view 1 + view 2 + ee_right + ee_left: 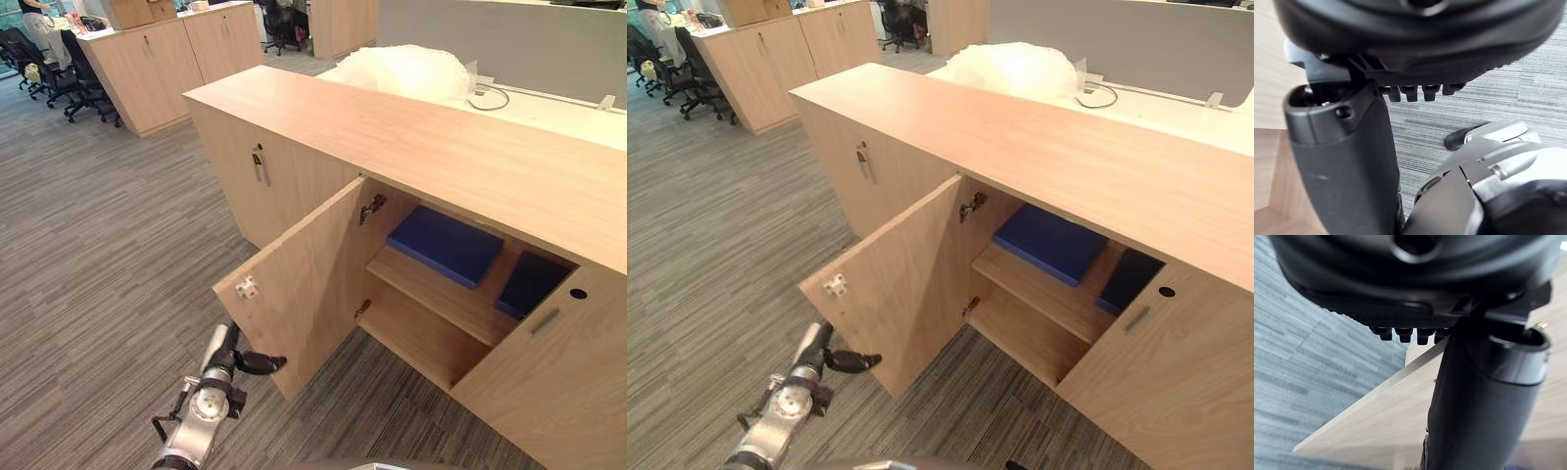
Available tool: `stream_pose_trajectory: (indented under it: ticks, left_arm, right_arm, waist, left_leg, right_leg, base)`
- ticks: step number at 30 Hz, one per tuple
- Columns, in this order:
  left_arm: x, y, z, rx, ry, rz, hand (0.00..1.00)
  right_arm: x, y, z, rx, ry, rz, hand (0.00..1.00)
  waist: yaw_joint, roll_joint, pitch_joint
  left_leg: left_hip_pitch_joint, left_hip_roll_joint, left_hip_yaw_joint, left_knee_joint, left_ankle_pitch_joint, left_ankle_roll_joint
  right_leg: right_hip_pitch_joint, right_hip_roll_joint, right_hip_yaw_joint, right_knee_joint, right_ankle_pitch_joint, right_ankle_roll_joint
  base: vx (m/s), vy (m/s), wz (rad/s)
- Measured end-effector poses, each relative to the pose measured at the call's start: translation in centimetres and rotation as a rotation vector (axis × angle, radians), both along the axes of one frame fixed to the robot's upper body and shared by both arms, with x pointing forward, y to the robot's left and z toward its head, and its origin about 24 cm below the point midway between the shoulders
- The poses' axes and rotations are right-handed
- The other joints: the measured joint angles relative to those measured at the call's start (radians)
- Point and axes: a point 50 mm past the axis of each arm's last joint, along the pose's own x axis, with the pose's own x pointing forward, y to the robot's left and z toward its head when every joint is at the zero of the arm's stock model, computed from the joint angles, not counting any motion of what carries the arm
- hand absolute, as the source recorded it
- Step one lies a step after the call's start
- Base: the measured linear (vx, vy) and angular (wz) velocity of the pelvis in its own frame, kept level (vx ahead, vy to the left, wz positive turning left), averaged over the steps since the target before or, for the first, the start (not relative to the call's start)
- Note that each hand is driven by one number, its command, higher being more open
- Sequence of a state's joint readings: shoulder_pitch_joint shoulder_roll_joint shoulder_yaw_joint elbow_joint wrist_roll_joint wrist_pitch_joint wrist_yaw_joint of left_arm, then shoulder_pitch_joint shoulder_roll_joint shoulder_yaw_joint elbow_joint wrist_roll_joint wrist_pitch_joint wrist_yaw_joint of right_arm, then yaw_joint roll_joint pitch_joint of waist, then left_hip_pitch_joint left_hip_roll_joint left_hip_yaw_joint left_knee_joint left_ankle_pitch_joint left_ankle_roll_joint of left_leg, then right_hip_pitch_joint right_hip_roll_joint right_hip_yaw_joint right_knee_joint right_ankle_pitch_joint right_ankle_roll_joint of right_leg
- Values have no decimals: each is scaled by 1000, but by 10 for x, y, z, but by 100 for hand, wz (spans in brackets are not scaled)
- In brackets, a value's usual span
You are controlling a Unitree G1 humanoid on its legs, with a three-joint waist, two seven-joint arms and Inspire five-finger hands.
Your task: Walk over to the cabinet, pick up the folder, carry it to the office cabinet, place the folder inside the office cabinet, then close the office cabinet door
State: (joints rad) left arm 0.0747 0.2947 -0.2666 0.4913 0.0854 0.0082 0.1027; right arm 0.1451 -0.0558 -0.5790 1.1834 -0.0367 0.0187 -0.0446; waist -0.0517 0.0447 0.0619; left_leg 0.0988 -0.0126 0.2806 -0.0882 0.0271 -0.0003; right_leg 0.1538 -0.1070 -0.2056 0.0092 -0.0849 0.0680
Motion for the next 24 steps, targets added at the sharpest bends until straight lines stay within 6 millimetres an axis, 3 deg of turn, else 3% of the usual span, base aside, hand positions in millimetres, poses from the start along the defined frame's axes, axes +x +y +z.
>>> stream_pose_trajectory:
  ticks: [3,7,11,14,17,20,24]
  left_arm:
    - [-16,-24,-4,-16,64,-223,100]
    - [-31,-68,5,3,62,-592,100]
    - [-39,-121,48,-102,-163,-921,100]
    - [-44,-155,86,-257,-352,-1061,100]
    - [-50,-176,102,-390,-404,-1118,100]
    - [-60,-187,99,-458,-356,-1154,100]
    - [-65,-185,74,-427,-242,-1144,100]
  right_arm:
    - [0,-3,1,-2,1,4,100]
    - [-3,-8,1,6,12,11,100]
    - [-5,-4,-1,37,40,6,100]
    - [-2,-4,-1,35,52,34,100]
    - [-2,-4,-1,31,56,36,100]
    - [6,-3,-1,23,49,61,100]
    - [26,-2,0,20,29,150,100]
  waist:
    - [1,0,-2]
    - [-1,0,-24]
    - [-8,-21,-53]
    - [-12,-25,-57]
    - [-20,-24,-57]
    - [-37,-20,-56]
    - [-35,-5,-48]
  left_leg:
    - [1,-8,-3,0,0,0]
    - [-11,-21,-13,0,1,3]
    - [-14,-26,-15,1,9,29]
    - [-9,-29,-17,1,10,34]
    - [3,-27,-17,1,10,34]
    - [12,-17,5,1,9,31]
    - [20,21,145,1,-9,9]
  right_leg:
    - [-2,-9,0,5,0,9]
    - [-13,-19,-4,9,3,20]
    - [-16,-23,-4,6,4,21]
    - [-10,-23,-4,3,5,22]
    - [3,-22,-1,-2,5,21]
    - [0,-14,29,-6,10,14]
    - [-57,15,155,-12,40,0]
  base:
    - [-80,35,4]
    - [-17,10,4]
    - [3,0,-1]
    - [0,0,0]
    - [-4,-14,-4]
    - [-27,-19,-29]
    - [-43,-5,-101]
